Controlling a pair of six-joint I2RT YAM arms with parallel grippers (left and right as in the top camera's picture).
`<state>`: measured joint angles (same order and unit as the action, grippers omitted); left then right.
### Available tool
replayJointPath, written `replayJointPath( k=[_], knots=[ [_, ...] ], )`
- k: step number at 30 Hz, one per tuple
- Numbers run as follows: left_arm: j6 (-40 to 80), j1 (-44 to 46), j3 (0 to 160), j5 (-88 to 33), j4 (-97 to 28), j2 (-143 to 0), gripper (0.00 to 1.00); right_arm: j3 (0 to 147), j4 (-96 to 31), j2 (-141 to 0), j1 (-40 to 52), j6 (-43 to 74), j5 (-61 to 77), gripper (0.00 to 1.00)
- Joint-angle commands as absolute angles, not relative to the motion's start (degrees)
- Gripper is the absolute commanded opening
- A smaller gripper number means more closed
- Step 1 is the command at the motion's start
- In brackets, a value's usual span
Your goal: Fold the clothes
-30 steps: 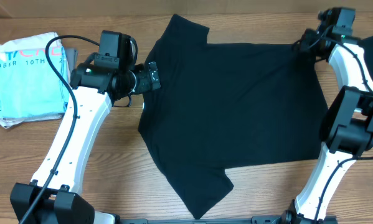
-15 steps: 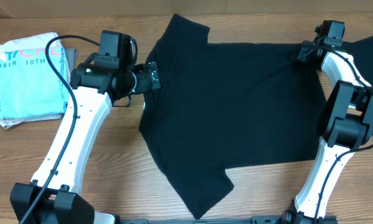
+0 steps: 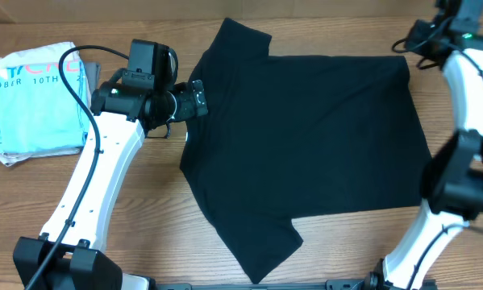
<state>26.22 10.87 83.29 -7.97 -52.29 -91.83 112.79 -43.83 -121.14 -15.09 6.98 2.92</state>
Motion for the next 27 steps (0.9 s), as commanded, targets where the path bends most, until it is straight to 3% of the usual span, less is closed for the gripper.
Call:
replayJointPath(
  k=[1,9,17,27],
  knots=[
    [25.74,11.11,83.35,-8.40,-52.38,-91.85,1.00,114.17,-51.35,-115.98,-17.63,12.47,3.05,0.04],
    [25.74,11.11,83.35,-8.40,-52.38,-91.85,1.00,114.06,-73.58,-107.26,-23.38,25.28,-0.34,0.04],
    [25.74,11.11,83.35,-8.43,-52.38,-91.85,1.00,113.30,-95.00,-102.72,-23.92,51.09,-14.79,0.04],
    [25.74,11.11,83.35,-8.43,-52.38,-91.85,1.00,93.01,-86.00,-102.65,-24.53,52.77,-16.88,0.04]
  ],
)
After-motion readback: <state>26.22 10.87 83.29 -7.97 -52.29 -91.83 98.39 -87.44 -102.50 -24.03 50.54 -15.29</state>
